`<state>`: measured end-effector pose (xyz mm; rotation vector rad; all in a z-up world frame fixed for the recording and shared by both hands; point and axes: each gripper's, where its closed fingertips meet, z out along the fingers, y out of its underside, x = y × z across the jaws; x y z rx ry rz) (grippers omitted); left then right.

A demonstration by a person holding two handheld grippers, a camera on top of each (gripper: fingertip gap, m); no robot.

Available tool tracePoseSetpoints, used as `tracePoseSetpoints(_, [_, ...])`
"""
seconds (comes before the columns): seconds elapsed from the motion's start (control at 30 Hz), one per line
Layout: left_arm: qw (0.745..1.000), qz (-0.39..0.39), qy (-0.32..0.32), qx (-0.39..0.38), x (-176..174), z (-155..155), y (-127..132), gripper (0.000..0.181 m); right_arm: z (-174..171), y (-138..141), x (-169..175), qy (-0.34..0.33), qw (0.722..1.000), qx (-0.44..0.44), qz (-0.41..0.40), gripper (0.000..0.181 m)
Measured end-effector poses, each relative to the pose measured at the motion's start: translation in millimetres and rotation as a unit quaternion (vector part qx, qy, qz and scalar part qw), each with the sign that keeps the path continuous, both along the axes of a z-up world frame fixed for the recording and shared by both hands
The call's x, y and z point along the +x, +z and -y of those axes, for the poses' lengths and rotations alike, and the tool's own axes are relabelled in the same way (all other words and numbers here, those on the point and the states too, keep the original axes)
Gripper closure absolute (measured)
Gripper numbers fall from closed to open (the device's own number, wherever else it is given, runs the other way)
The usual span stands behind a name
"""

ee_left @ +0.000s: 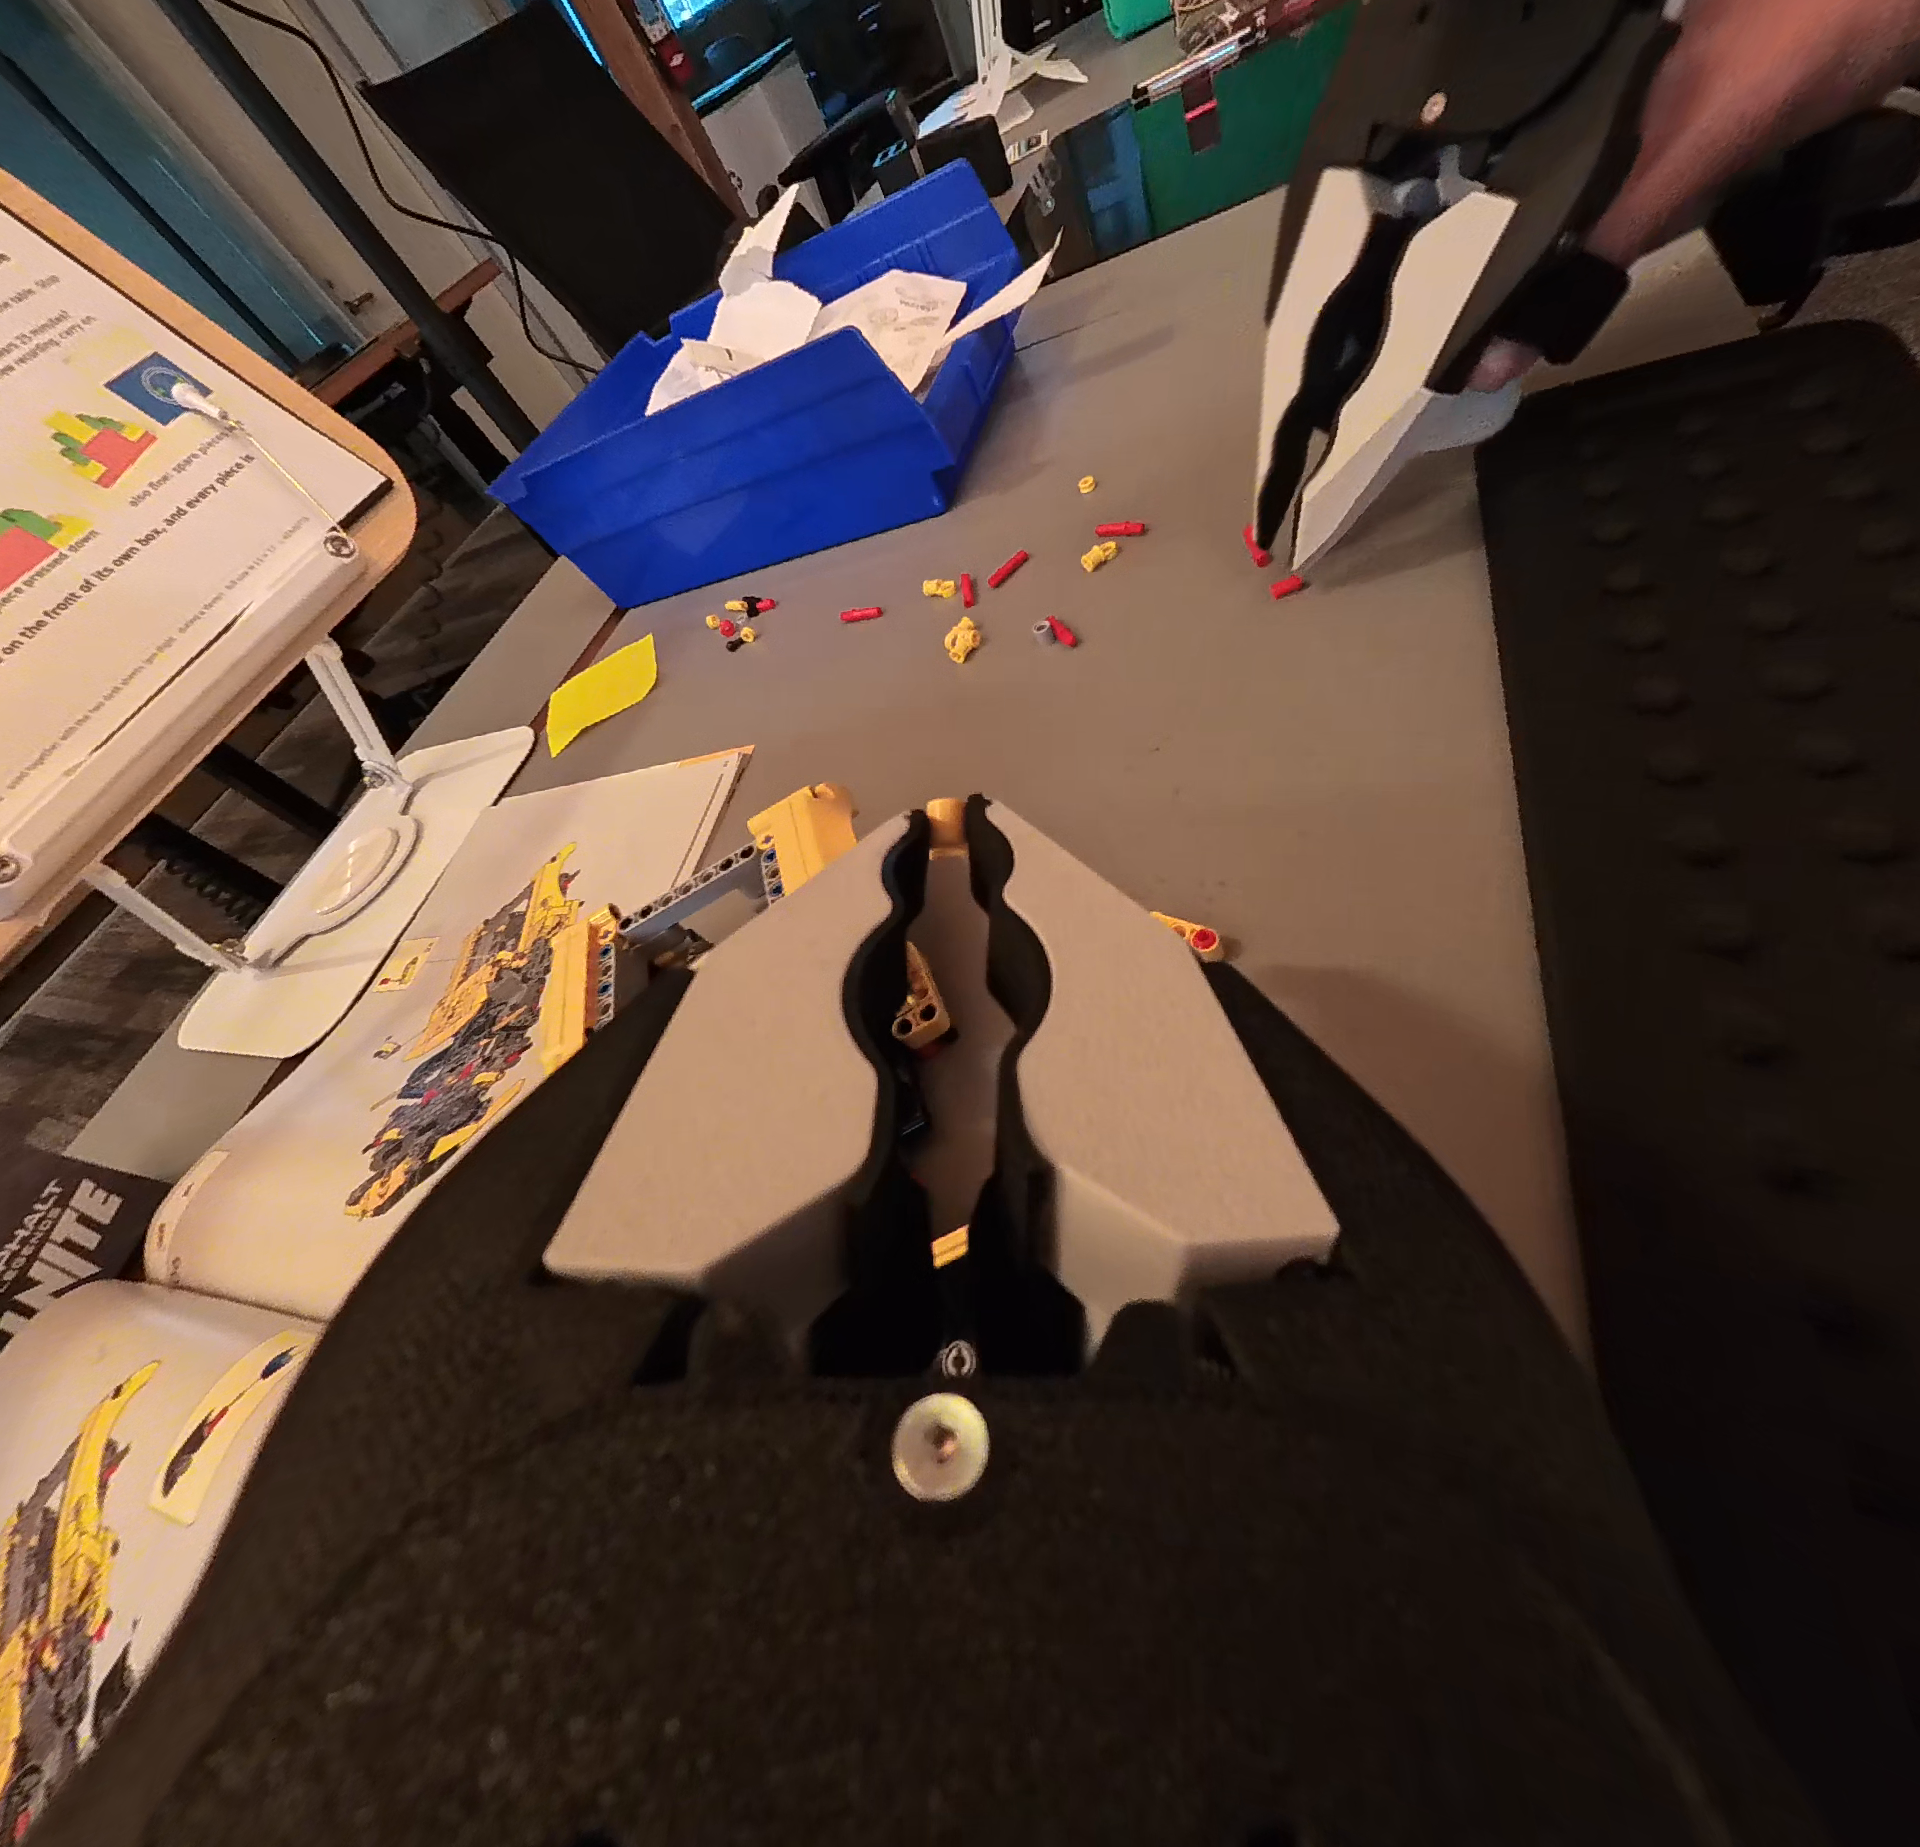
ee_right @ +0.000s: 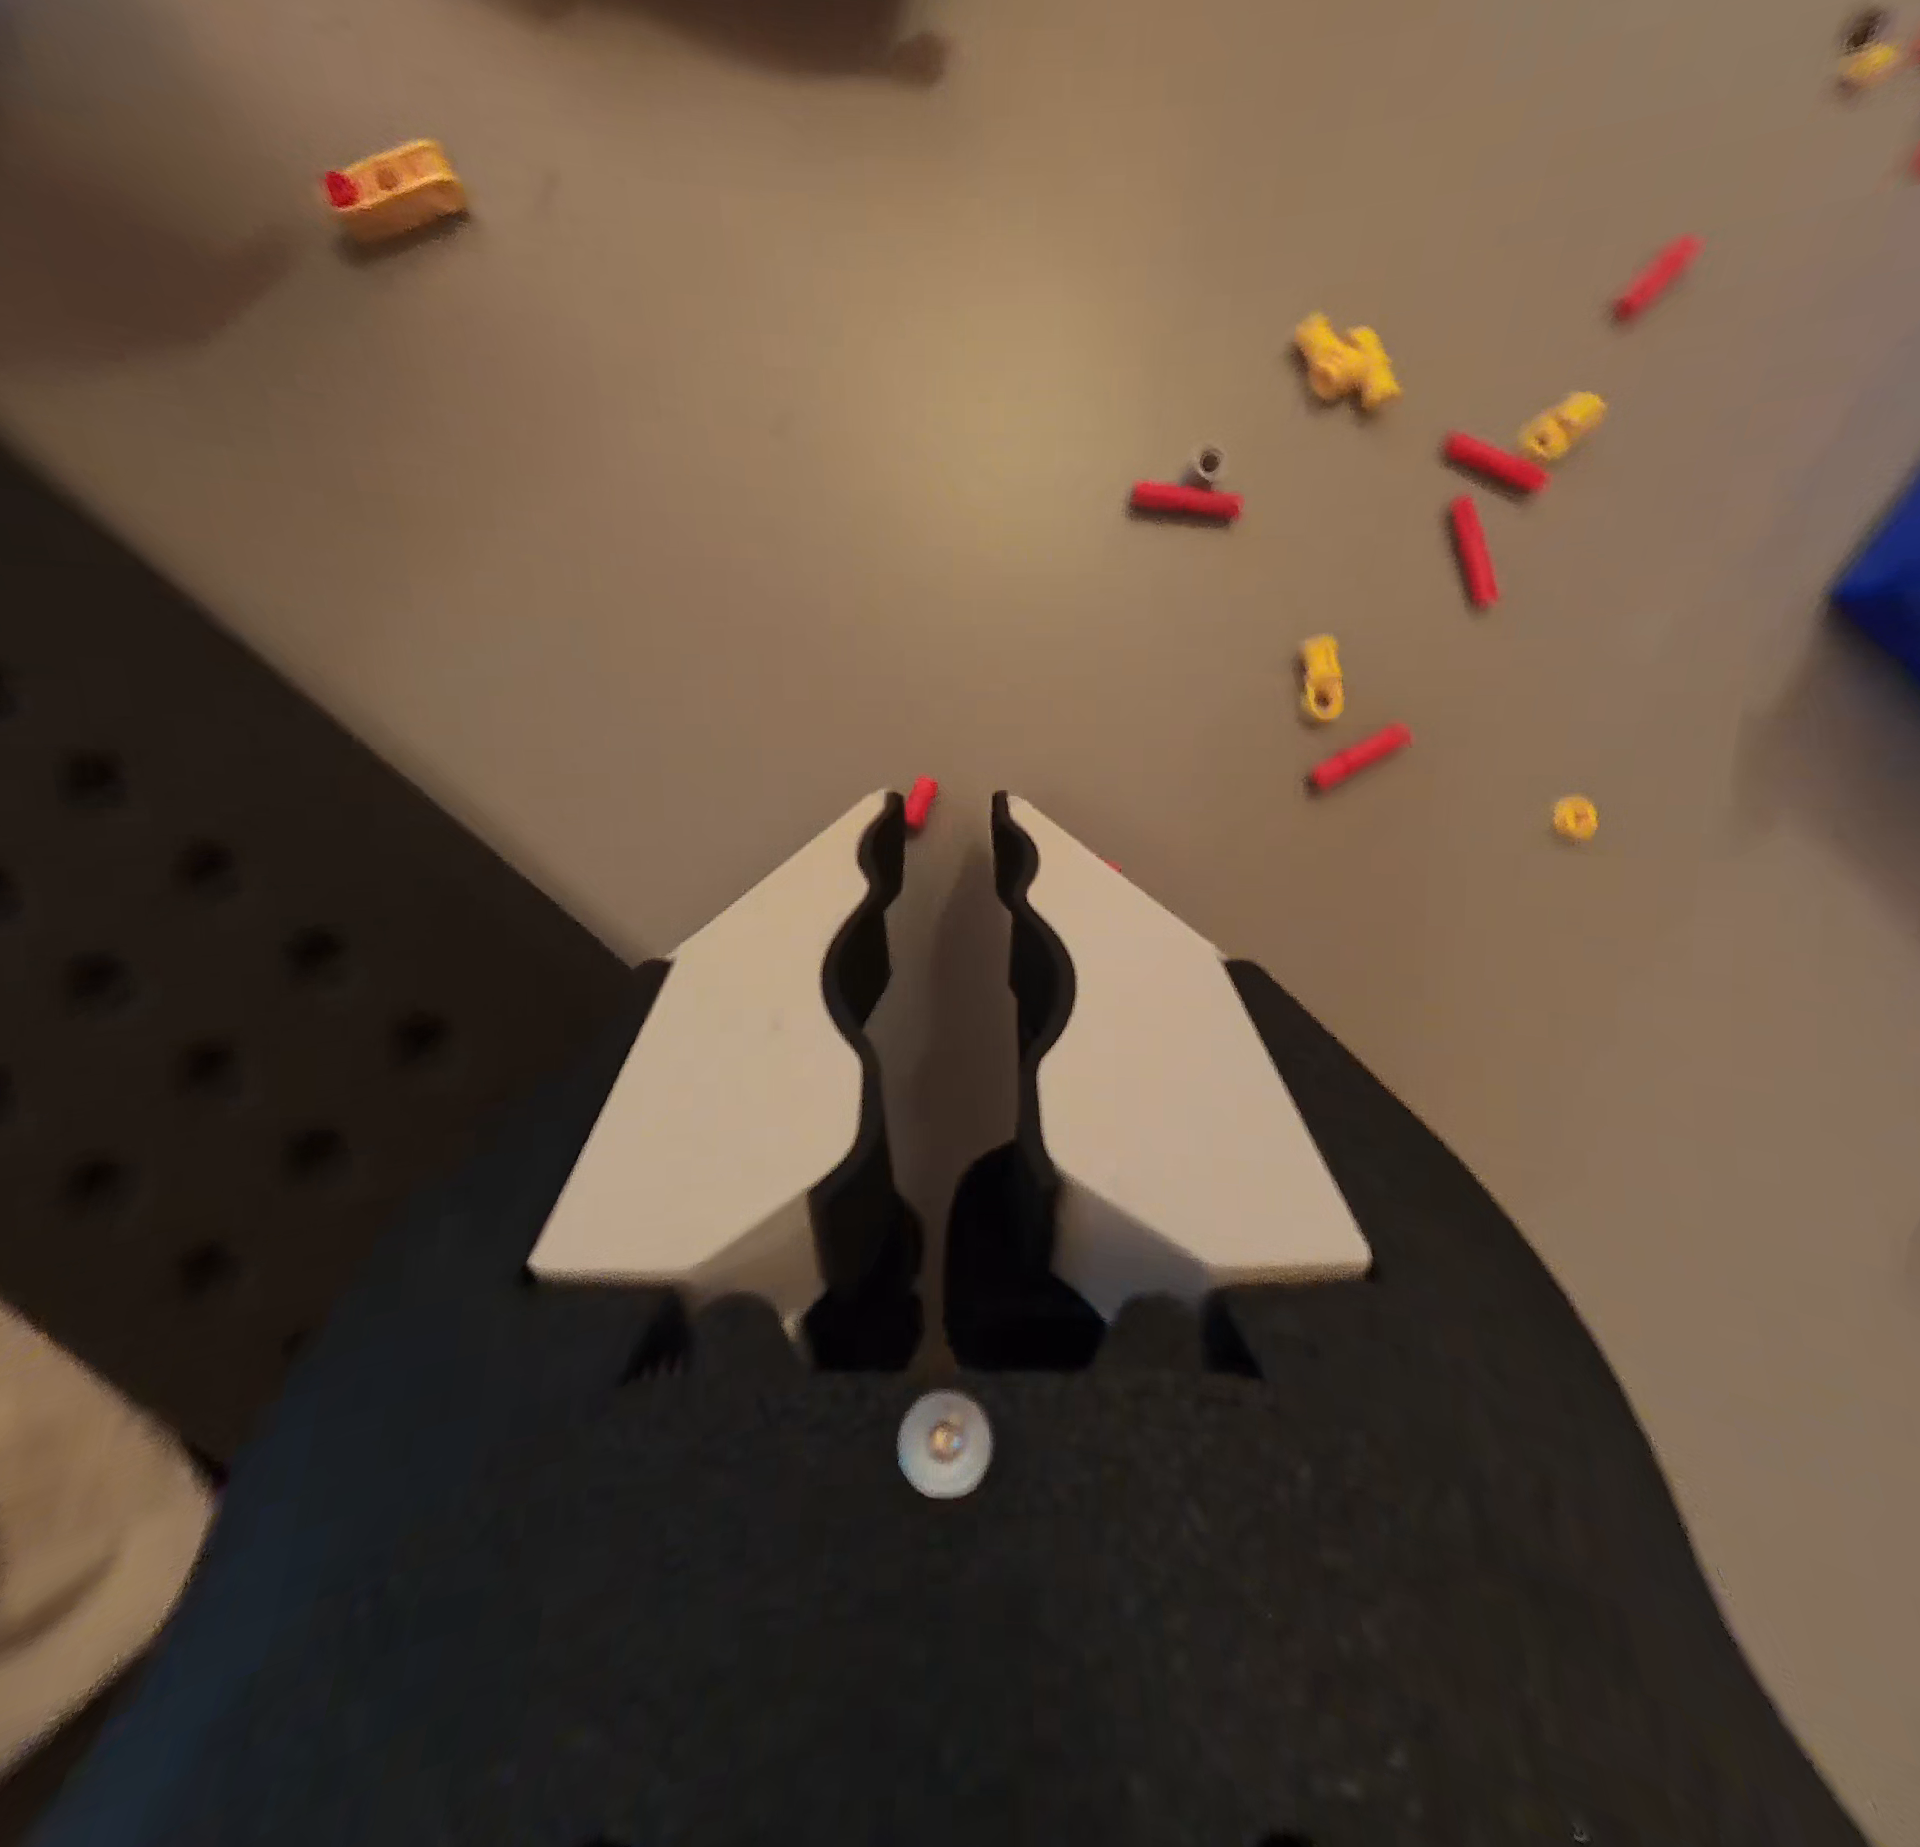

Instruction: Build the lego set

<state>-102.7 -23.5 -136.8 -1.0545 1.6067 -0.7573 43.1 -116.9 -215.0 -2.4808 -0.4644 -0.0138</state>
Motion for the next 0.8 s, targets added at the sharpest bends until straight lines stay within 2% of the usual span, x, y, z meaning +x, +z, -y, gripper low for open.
tracePoseSetpoints(0.23, [1.000,-0.002,-0.001,0.001,0.6,1.0,-0.6,0.174,0.6,-6.1,-4.8,-0.042,0.999,0.022,-0.006,0.168])
tracePoseSetpoints(0.37, [1.000,-0.004,0.001,0.001,0.5,-0.1,-1.9,0.174,1.2,-11.9,-7.6,-0.041,0.999,0.006,-0.016,0.176])
tracePoseSetpoints(0.53, [1.000,-0.004,-0.003,0.003,1.0,2.5,-1.7,0.174,1.3,-11.4,-7.3,-0.033,0.999,-0.025,-0.030,0.177])
tracePoseSetpoints(0.6, [1.000,-0.003,-0.007,0.003,1.4,4.8,-1.1,0.174,-1.3,-12.5,-12.6,0.002,1.000,-0.025,-0.003,0.177])
tracePoseSetpoints(0.7, [1.000,0.001,-0.013,0.007,1.7,8.2,0.6,0.174,-17.1,10.7,-52.3,0.123,0.992,0.006,0.040,0.177])
tracePoseSetpoints(0.8, [1.000,0.005,-0.021,0.009,1.9,12.1,1.8,0.174,-38.8,44.4,-103.2,0.234,0.968,0.074,0.060,0.177])
